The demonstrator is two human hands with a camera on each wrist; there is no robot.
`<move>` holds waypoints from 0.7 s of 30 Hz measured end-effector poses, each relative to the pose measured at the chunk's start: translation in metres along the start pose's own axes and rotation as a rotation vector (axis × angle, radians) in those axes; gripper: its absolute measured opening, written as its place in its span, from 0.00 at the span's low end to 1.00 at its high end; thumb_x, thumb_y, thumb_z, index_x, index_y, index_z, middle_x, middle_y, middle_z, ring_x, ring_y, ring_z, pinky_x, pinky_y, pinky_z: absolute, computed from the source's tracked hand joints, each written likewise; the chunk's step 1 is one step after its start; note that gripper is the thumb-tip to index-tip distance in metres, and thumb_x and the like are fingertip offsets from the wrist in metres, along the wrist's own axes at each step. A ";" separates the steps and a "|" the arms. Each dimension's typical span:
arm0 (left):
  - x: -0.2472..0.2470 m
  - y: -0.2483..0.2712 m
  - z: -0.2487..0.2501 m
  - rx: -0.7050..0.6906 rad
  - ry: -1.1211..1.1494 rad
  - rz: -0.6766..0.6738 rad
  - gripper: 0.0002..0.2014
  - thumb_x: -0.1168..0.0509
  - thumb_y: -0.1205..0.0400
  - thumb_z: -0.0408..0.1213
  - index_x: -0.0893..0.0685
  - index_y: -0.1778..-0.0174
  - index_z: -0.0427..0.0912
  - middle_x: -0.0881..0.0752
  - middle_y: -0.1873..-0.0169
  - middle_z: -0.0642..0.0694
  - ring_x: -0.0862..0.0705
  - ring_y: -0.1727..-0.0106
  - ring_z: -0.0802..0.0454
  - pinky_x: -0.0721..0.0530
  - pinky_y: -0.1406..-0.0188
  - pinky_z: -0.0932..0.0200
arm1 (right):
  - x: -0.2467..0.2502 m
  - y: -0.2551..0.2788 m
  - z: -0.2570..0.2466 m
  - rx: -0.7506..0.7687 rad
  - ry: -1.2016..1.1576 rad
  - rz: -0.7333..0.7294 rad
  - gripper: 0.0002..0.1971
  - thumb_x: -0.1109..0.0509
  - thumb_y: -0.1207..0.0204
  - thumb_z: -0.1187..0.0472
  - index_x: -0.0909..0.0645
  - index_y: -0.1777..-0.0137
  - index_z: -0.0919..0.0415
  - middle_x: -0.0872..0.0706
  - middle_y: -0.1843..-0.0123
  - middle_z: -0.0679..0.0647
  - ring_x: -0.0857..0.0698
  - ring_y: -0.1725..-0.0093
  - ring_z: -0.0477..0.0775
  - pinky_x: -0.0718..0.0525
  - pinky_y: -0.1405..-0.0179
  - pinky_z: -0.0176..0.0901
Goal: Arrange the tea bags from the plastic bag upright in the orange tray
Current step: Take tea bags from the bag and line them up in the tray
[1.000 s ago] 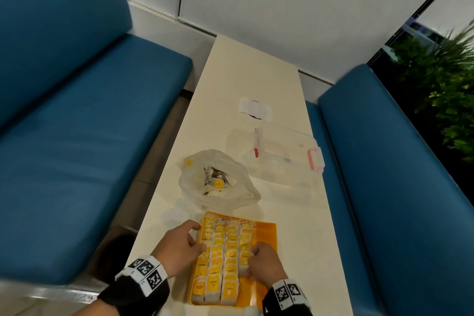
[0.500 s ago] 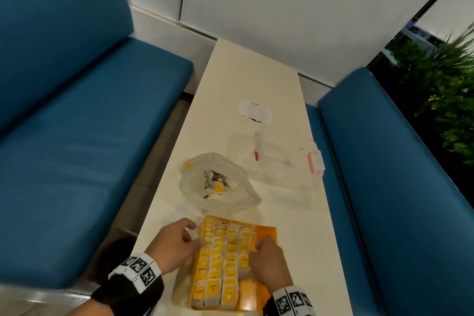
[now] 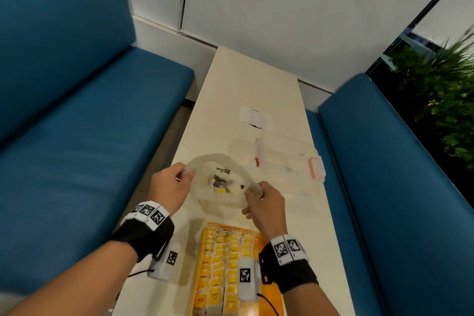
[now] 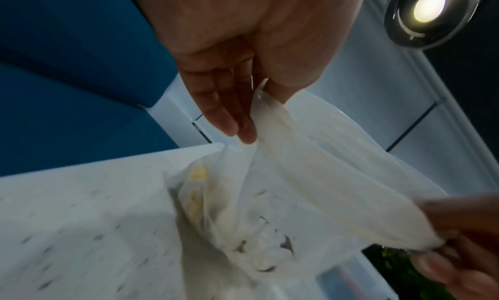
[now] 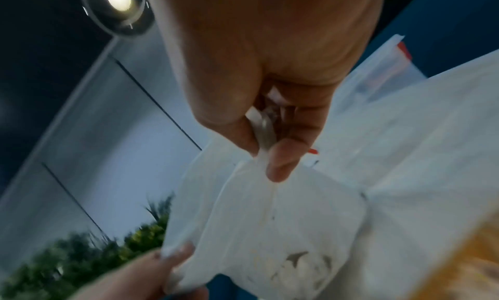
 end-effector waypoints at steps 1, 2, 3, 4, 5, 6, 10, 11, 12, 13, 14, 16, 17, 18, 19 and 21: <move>0.005 -0.005 0.003 0.000 0.001 0.006 0.14 0.32 0.17 0.44 0.19 0.69 0.47 0.15 0.73 0.51 0.16 0.68 0.51 0.20 0.70 0.58 | 0.002 -0.004 -0.004 0.017 0.002 0.021 0.06 0.35 0.20 0.63 0.19 0.56 0.63 0.12 0.65 0.63 0.13 0.77 0.52 0.16 0.78 0.47; 0.009 -0.009 0.003 0.003 -0.009 -0.013 0.12 0.32 0.17 0.44 0.16 0.67 0.48 0.13 0.71 0.52 0.14 0.67 0.51 0.16 0.66 0.54 | 0.003 -0.008 -0.007 0.013 0.020 0.020 0.07 0.36 0.20 0.63 0.19 0.56 0.64 0.12 0.66 0.63 0.13 0.78 0.51 0.17 0.78 0.46; 0.013 -0.010 0.005 0.015 -0.033 -0.046 0.09 0.31 0.18 0.44 0.14 0.63 0.48 0.12 0.68 0.52 0.12 0.64 0.50 0.13 0.62 0.50 | 0.003 -0.010 -0.008 0.005 0.047 0.006 0.07 0.37 0.20 0.63 0.18 0.56 0.64 0.12 0.66 0.63 0.14 0.79 0.50 0.17 0.78 0.45; 0.016 -0.007 0.009 0.020 -0.048 -0.065 0.04 0.30 0.18 0.42 0.14 0.58 0.48 0.12 0.64 0.53 0.12 0.61 0.51 0.12 0.59 0.50 | 0.004 -0.010 -0.010 0.007 0.070 -0.003 0.08 0.37 0.20 0.63 0.18 0.56 0.65 0.12 0.66 0.64 0.14 0.80 0.49 0.17 0.78 0.45; 0.019 -0.002 0.015 -0.007 -0.050 -0.052 0.02 0.29 0.19 0.41 0.15 0.54 0.49 0.13 0.59 0.54 0.14 0.59 0.54 0.13 0.58 0.52 | 0.004 -0.011 -0.010 0.024 0.079 -0.002 0.08 0.37 0.20 0.63 0.18 0.56 0.66 0.12 0.66 0.65 0.15 0.80 0.49 0.17 0.79 0.44; 0.023 0.004 0.023 -0.083 -0.043 -0.008 0.04 0.29 0.20 0.40 0.17 0.52 0.51 0.16 0.56 0.56 0.16 0.57 0.57 0.15 0.58 0.57 | 0.004 -0.014 -0.009 0.042 0.081 0.002 0.09 0.36 0.20 0.63 0.19 0.56 0.67 0.13 0.66 0.66 0.16 0.80 0.49 0.19 0.80 0.42; 0.019 0.024 0.068 -0.465 -0.082 -0.222 0.07 0.35 0.18 0.36 0.13 0.51 0.51 0.15 0.53 0.58 0.17 0.52 0.60 0.18 0.51 0.62 | 0.000 -0.012 -0.007 0.152 0.138 -0.046 0.06 0.35 0.19 0.62 0.19 0.56 0.62 0.14 0.65 0.61 0.16 0.70 0.54 0.16 0.73 0.48; 0.008 0.022 0.071 -0.473 -0.187 -0.359 0.10 0.37 0.17 0.36 0.12 0.48 0.50 0.14 0.49 0.57 0.17 0.49 0.60 0.18 0.46 0.60 | -0.001 -0.012 -0.008 0.191 0.176 -0.073 0.06 0.35 0.19 0.62 0.18 0.55 0.58 0.15 0.66 0.55 0.17 0.68 0.51 0.16 0.69 0.45; -0.003 0.017 0.073 -0.470 -0.302 -0.467 0.12 0.40 0.15 0.35 0.12 0.43 0.49 0.14 0.44 0.54 0.17 0.44 0.56 0.19 0.42 0.58 | -0.002 -0.011 -0.012 0.222 0.204 -0.100 0.06 0.36 0.18 0.62 0.18 0.55 0.56 0.15 0.66 0.51 0.18 0.68 0.45 0.19 0.68 0.38; -0.015 0.011 0.072 -0.457 -0.401 -0.542 0.14 0.41 0.14 0.34 0.13 0.38 0.48 0.14 0.40 0.51 0.17 0.41 0.52 0.20 0.40 0.57 | -0.003 -0.010 -0.018 0.259 0.214 -0.120 0.07 0.36 0.17 0.63 0.17 0.54 0.55 0.16 0.66 0.48 0.20 0.67 0.41 0.24 0.69 0.32; -0.023 0.008 0.076 -0.440 -0.487 -0.597 0.16 0.42 0.14 0.34 0.16 0.33 0.47 0.15 0.37 0.48 0.17 0.38 0.49 0.21 0.40 0.57 | -0.003 -0.008 -0.027 0.306 0.222 -0.128 0.08 0.36 0.17 0.65 0.17 0.54 0.55 0.16 0.64 0.46 0.20 0.66 0.39 0.26 0.67 0.29; -0.037 0.005 0.084 -0.443 -0.669 -0.662 0.19 0.42 0.13 0.35 0.24 0.25 0.44 0.17 0.32 0.42 0.19 0.33 0.44 0.23 0.35 0.54 | -0.002 -0.004 -0.045 0.422 0.247 -0.127 0.10 0.36 0.20 0.69 0.15 0.50 0.55 0.13 0.56 0.46 0.18 0.57 0.40 0.26 0.59 0.27; -0.042 0.004 0.090 -0.448 -0.743 -0.709 0.20 0.42 0.12 0.35 0.26 0.23 0.41 0.19 0.30 0.39 0.20 0.30 0.41 0.26 0.32 0.53 | -0.002 -0.002 -0.053 0.471 0.268 -0.129 0.12 0.36 0.21 0.70 0.14 0.47 0.57 0.12 0.52 0.49 0.17 0.53 0.44 0.26 0.55 0.28; -0.045 0.000 0.093 -0.443 -0.808 -0.768 0.20 0.42 0.12 0.33 0.27 0.23 0.36 0.20 0.28 0.36 0.22 0.28 0.39 0.29 0.30 0.54 | -0.002 0.002 -0.061 0.507 0.290 -0.135 0.13 0.36 0.22 0.71 0.15 0.45 0.58 0.13 0.49 0.50 0.17 0.50 0.47 0.27 0.54 0.27; -0.049 -0.004 0.096 -0.425 -0.849 -0.812 0.20 0.42 0.12 0.31 0.28 0.23 0.33 0.23 0.25 0.33 0.24 0.25 0.39 0.32 0.29 0.56 | -0.002 0.005 -0.067 0.537 0.301 -0.138 0.14 0.36 0.23 0.71 0.15 0.44 0.58 0.13 0.48 0.51 0.18 0.49 0.49 0.26 0.54 0.26; -0.048 -0.009 0.099 -0.405 -0.936 -0.872 0.19 0.44 0.11 0.28 0.28 0.22 0.31 0.25 0.22 0.34 0.27 0.22 0.41 0.37 0.27 0.57 | -0.004 0.010 -0.073 0.560 0.329 -0.145 0.15 0.37 0.25 0.71 0.16 0.43 0.59 0.14 0.47 0.53 0.17 0.48 0.53 0.22 0.50 0.33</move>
Point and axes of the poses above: each hand's wrist, its own y-axis away from the middle knuckle, its own x-axis out of the back of the hand, z = x × y, the point moved 2 cm from there along -y, towards the middle knuckle
